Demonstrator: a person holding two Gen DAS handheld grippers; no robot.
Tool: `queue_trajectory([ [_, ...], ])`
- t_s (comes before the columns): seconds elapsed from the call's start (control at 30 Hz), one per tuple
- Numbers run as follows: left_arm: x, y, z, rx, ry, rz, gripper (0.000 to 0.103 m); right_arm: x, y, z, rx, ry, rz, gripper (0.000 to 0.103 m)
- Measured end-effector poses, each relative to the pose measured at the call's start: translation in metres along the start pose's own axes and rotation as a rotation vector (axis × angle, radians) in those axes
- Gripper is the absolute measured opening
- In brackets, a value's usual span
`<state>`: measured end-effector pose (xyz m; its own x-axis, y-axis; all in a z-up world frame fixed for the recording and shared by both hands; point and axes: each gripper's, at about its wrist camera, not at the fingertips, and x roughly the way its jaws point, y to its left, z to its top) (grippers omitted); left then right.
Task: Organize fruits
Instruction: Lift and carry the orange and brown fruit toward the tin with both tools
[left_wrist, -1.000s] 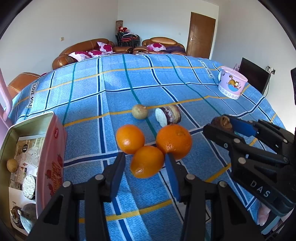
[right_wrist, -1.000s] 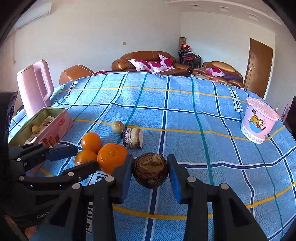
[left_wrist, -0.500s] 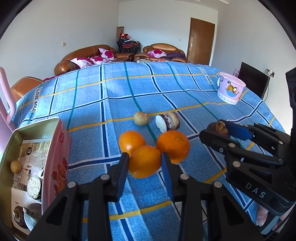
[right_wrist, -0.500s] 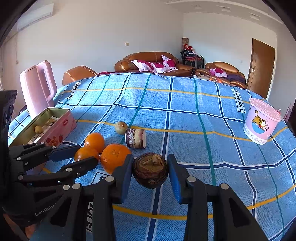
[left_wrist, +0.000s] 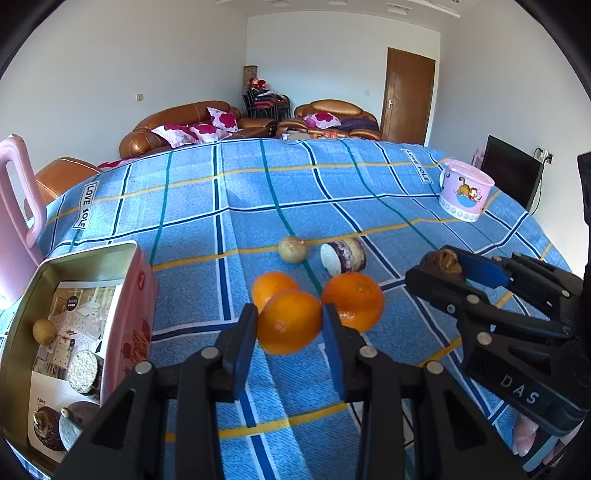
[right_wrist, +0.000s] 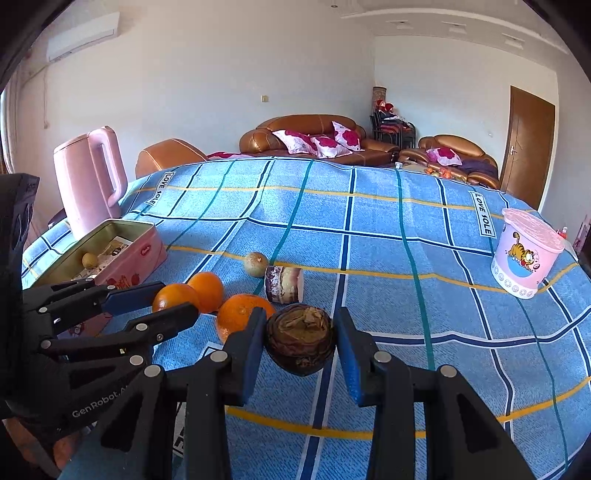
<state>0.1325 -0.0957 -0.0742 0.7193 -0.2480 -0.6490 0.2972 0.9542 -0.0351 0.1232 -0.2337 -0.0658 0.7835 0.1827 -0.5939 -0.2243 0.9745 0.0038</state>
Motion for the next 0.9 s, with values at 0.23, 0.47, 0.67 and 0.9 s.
queue_trajectory([
  [0.23,-0.005,0.002,0.000,-0.005,-0.025,0.012,0.037,-0.006,0.001,0.000,-0.003,-0.032,0.011,0.040],
  [0.47,-0.009,0.003,-0.001,-0.009,-0.046,0.020,0.037,-0.012,0.002,0.000,-0.012,-0.063,0.025,0.040],
  [0.67,-0.013,0.003,-0.001,-0.013,-0.067,0.027,0.037,-0.016,0.002,-0.001,-0.017,-0.088,0.039,0.040],
  [0.9,-0.019,0.002,-0.002,-0.012,-0.096,0.038,0.037,-0.021,0.004,-0.001,-0.022,-0.117,0.052,0.040],
])
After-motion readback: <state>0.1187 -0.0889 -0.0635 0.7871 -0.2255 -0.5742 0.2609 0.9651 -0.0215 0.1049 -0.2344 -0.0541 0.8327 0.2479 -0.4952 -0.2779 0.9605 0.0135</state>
